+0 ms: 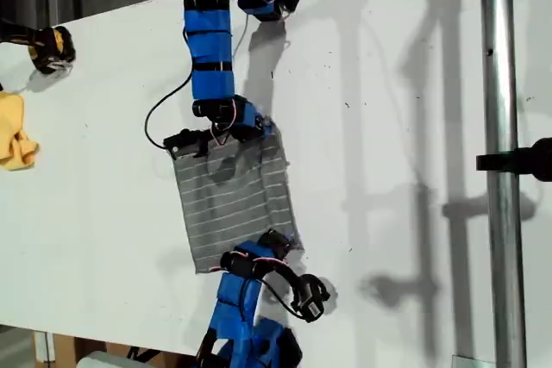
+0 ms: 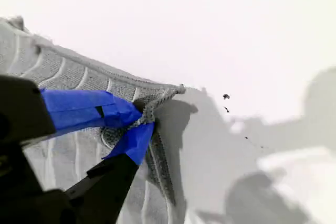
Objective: Grasp corners of a towel and fold twice.
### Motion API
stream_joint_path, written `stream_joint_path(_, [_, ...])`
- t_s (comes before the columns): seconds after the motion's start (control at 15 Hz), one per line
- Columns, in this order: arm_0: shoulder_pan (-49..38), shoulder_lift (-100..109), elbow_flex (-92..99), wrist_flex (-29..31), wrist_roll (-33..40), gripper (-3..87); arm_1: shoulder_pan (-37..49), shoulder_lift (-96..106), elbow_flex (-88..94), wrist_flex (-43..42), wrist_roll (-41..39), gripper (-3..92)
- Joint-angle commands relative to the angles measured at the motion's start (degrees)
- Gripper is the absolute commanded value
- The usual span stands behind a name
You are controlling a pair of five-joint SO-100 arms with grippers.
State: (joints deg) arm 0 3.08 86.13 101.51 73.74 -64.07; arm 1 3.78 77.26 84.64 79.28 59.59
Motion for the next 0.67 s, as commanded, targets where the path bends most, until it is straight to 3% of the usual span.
stream_joint_path(0.0, [1.8,7.6,-4.9,0.7,3.0,-1.7,-2.4,10.3,-1.5,2.0,-0.2,-0.2])
stream_joint_path(0.13, [3.3,12.5,-4.5,0.0,5.8,-1.7,-4.8,14.5,-1.1,3.2,-0.8,-0.2])
stream_joint_path(0.33, [2.6,12.7,-3.5,-0.4,4.3,-1.7,-4.5,14.2,-1.1,2.0,-1.1,-0.2])
stream_joint_path(0.6, [-9.7,20.2,0.3,0.6,9.8,-1.7,6.7,18.1,-0.4,-1.4,-6.3,-0.2])
